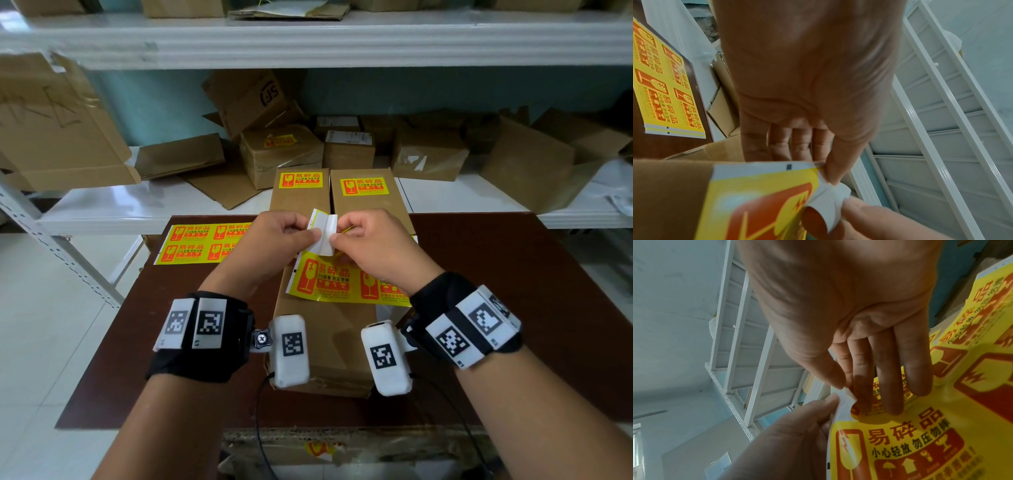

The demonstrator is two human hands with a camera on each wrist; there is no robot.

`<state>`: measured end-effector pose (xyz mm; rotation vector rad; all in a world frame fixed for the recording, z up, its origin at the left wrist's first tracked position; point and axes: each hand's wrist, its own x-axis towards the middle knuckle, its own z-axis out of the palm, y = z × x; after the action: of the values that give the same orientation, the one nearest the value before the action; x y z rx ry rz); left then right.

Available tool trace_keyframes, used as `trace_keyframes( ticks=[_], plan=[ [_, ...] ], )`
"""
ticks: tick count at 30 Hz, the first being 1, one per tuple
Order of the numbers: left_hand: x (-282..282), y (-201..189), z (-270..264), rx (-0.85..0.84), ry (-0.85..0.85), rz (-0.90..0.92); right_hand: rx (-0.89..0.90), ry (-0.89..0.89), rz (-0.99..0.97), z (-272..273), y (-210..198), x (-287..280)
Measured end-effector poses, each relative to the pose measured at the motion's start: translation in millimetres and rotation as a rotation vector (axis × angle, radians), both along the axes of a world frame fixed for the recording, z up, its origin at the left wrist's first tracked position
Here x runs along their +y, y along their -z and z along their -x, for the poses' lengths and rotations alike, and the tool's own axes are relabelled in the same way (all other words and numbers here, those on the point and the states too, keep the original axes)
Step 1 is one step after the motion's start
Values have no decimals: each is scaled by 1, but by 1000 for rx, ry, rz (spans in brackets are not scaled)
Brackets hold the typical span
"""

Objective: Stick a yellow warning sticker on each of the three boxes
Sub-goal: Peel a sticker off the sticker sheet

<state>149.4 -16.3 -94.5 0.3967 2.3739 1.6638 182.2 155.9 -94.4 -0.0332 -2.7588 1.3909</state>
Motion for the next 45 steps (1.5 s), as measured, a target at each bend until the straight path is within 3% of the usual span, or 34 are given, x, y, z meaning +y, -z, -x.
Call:
trace_keyframes(
  ticks=[13,45],
  plan=[
    [0,-1,-1,29,5,11,-37,4,101,-1,-1,0],
    [-7,-2,4,-37,-60,-43,-29,44,114,0,-3,3]
  ],
)
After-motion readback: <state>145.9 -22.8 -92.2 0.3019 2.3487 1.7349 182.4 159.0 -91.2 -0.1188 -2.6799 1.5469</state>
